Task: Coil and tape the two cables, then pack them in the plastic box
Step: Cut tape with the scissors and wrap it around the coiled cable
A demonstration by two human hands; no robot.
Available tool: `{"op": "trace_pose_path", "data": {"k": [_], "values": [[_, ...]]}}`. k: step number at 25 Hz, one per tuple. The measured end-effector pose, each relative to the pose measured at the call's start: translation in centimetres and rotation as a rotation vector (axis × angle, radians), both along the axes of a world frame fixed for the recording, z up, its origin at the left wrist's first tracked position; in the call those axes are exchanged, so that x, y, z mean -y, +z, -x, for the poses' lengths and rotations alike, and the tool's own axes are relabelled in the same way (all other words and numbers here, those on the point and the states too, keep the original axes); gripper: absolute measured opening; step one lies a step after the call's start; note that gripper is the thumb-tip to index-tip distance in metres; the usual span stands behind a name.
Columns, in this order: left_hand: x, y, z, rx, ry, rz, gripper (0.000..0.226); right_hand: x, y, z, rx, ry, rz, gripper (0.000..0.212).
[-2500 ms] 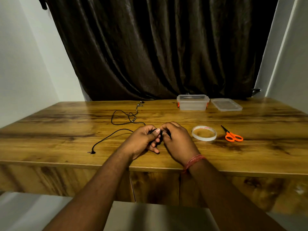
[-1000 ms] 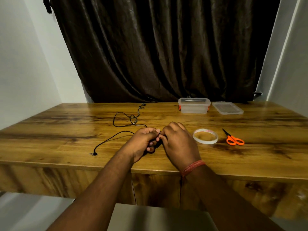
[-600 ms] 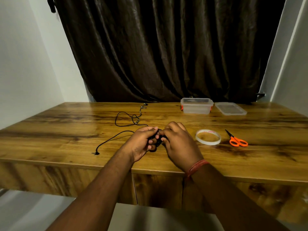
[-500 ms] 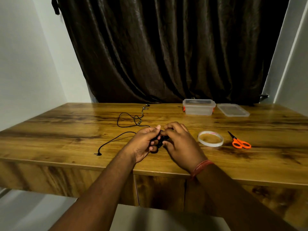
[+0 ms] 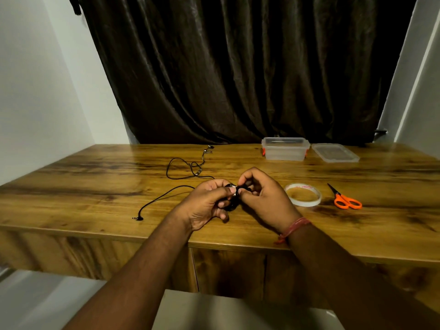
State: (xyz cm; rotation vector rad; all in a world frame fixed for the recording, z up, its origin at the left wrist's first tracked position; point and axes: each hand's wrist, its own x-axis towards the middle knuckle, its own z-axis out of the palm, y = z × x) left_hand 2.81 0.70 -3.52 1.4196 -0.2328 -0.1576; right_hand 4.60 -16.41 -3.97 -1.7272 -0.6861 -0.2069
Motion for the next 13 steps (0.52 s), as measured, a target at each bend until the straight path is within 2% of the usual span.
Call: {"op": "trace_pose_path", "data": {"k": [13], "values": [[0.38, -0.37, 0.02, 0.056, 0.038, -0.051, 0.006, -0.35, 0.15, 0.63, 0.074, -0.056, 0.097, 0.021]]}}
